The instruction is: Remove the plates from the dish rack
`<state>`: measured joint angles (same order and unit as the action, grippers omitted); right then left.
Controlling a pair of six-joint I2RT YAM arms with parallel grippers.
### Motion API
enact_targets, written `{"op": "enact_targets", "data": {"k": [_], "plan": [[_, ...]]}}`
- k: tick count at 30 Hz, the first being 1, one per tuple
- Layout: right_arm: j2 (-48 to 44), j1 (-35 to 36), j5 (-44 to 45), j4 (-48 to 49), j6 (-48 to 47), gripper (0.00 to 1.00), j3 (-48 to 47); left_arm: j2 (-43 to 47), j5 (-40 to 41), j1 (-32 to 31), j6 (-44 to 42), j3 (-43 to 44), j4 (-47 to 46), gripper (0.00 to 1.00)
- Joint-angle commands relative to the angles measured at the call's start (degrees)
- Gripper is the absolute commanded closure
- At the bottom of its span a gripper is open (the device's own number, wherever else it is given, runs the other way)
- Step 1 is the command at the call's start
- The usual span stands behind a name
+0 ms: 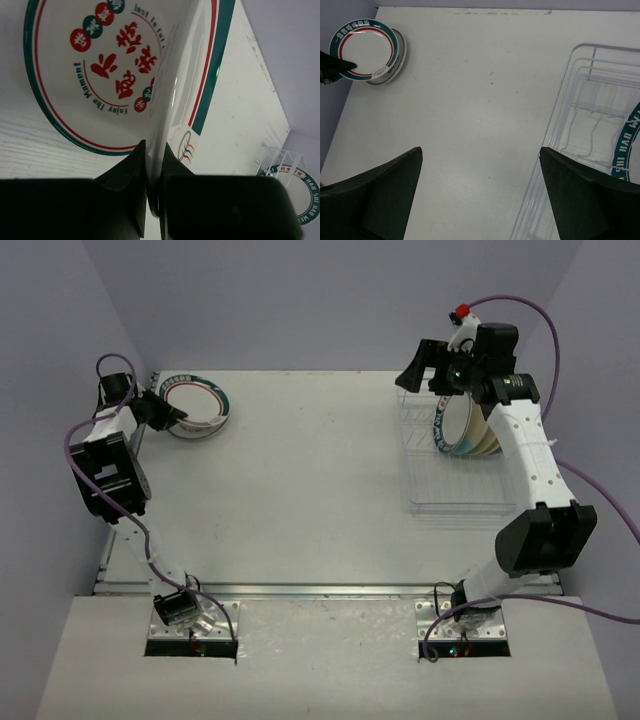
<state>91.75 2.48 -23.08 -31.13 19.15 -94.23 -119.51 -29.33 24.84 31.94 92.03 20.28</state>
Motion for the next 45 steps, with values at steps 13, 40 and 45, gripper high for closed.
{"op": "enact_targets", "data": {"k": [13,40,45], "plan": [[-1.8,0.0,1.9,-1.4,-2.4,0.01,-0.1,-4.7,-2.4,1.7,-4.1,6.3,-2.2,0.41],[0.3,-0.1,33.1,-1.2,-13.5,0.06,0.4,28.9,31.1,-23.1,-44.7,-7.8,-7.0,0.00],[0.4,-0.3,35.2,-0.6,-15.2,0.12,2.5,33.0,34.7,-31.0,-47.5,-10.5,-9.9,0.00]]}}
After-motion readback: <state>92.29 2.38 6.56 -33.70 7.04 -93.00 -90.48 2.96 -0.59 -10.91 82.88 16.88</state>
